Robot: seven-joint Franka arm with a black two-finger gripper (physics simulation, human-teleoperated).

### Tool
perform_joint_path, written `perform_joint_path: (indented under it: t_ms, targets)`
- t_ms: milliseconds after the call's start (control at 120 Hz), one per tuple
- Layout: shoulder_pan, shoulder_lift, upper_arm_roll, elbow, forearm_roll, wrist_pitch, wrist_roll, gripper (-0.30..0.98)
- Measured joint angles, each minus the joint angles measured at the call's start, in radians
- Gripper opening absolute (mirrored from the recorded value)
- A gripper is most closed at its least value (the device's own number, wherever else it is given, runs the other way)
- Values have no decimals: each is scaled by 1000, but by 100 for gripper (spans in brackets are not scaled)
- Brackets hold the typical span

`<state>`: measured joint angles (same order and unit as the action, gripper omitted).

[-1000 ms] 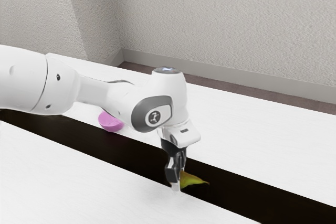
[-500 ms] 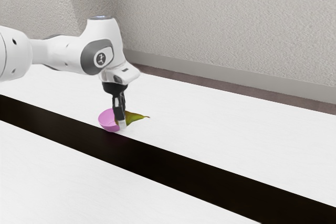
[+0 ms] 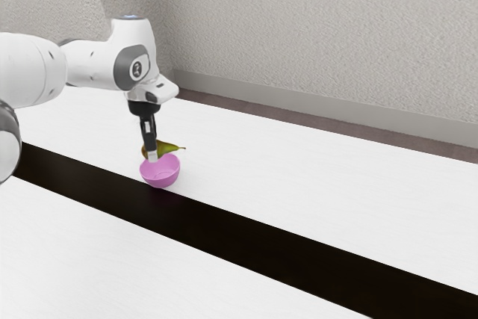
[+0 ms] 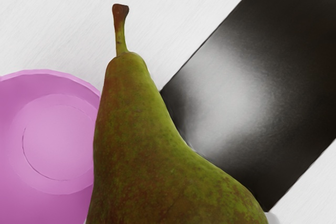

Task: Place the pear in the bowl.

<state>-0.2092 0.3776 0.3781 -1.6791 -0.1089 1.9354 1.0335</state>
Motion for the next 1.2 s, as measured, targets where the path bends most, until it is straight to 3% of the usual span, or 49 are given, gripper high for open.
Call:
perform_joint_path:
  t_ms: [367, 700, 967, 1200]
  targets:
    - [43, 24, 42, 39, -17, -21, 51, 15]
    - [49, 119, 46, 199, -52, -61, 88, 15]
    - [50, 161, 29, 112, -89, -40, 107, 15]
    - [61, 165, 71, 117, -109, -22, 123, 15]
